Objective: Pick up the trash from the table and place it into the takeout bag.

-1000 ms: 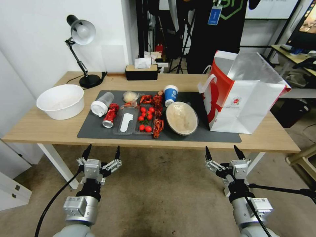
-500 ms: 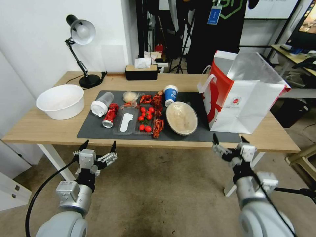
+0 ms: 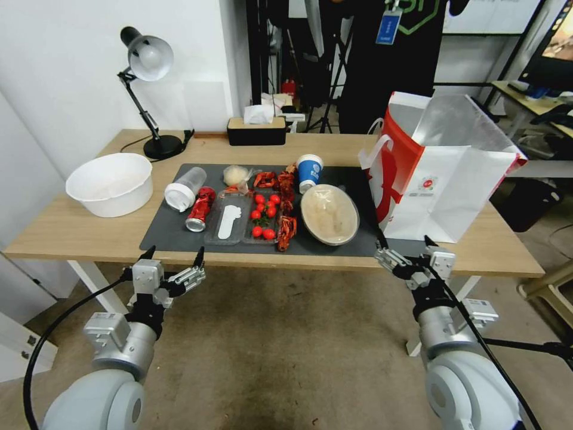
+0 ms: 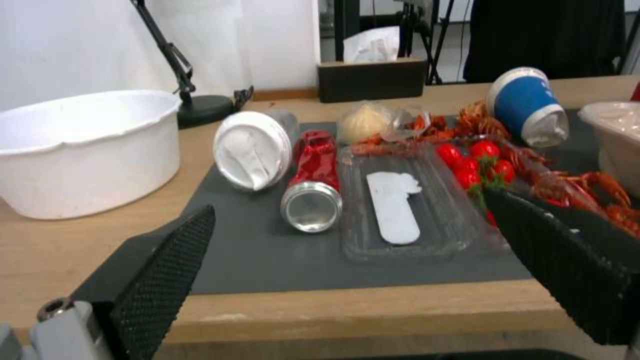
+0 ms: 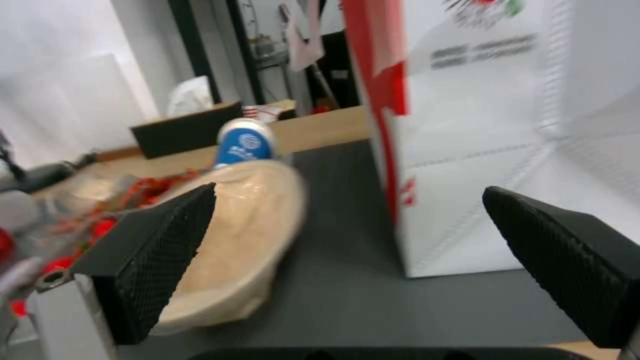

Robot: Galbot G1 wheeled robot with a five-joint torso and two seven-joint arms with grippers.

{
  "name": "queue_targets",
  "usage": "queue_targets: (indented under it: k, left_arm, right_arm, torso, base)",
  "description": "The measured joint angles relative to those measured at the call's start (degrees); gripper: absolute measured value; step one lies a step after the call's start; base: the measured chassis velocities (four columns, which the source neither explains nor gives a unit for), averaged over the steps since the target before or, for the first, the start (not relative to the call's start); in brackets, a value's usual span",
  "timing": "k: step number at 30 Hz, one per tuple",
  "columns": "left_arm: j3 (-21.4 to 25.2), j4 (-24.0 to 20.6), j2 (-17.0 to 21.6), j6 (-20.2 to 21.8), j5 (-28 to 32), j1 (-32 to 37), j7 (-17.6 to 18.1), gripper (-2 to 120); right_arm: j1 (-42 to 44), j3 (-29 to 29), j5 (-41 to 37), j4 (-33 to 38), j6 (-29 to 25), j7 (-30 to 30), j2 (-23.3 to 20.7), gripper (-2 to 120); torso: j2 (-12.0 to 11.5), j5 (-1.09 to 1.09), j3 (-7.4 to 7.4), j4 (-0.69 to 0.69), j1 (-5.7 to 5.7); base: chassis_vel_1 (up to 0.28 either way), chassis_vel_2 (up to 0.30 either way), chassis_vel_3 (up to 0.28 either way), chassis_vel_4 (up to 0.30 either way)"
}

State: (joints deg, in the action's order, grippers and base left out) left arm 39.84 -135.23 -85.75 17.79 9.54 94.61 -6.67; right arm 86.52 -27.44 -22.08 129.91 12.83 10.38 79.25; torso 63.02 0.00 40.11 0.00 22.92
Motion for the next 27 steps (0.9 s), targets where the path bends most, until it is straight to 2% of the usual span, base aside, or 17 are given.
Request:
queue_targets:
  k: [3,6,8,13,19,27]
  left_arm:
    - [-0.5,0.7,0.4,-0.3,0.0,-0.6,-0.1,100]
    - [-1.0,1.3,0.8,-0.5,0.0,-1.0,-1.0,100]
    - [-0.9,1.5,0.8,-0.8,0.0,-0.8,-1.3,100]
    - [-0.7,1.5,0.8,-1.2,-0.1,-0.7,-1.3,100]
    - [-0.6,1.3,0.7,-1.4,-0.1,-0.5,-1.3,100]
    - [-0.5,1.3,0.7,-1.8,-0.1,-0.4,-1.3,100]
  right_arm:
    - [-1.2,1.1,-4.2,-1.6,-0.7,0.9,-0.7,100]
    - [-2.3,1.9,-8.4,-2.7,-0.8,2.1,-0.9,100]
    - [-4.0,3.1,-12.1,-3.9,-0.3,3.7,-1.0,100]
    - [-8.9,6.2,-22.0,-7.0,2.0,7.5,-0.5,100]
    - [-11.6,8.1,-26.8,-9.1,3.1,9.6,0.3,100]
    - [-12.6,8.5,-28.9,-9.5,4.0,11.0,0.7,99]
  torso:
    - [0.0,0.00,0.00,0.02,0.00]
    - [0.0,-0.02,0.00,-0.05,0.00]
    - [0.0,0.01,0.00,0.00,0.00]
    - [0.0,0.00,0.00,0.01,0.00]
    - [0.0,-0.01,0.00,0.00,0.00]
    - [0.0,-0.01,0.00,0.00,0.00]
  base:
    - [0.000,0.000,0.000,0.000]
    - [0.000,0.000,0.000,0.000]
    - [0.000,0.000,0.000,0.000]
    - [0.000,0.000,0.000,0.000]
    - [0.000,0.000,0.000,0.000]
    - [0.000,0.000,0.000,0.000]
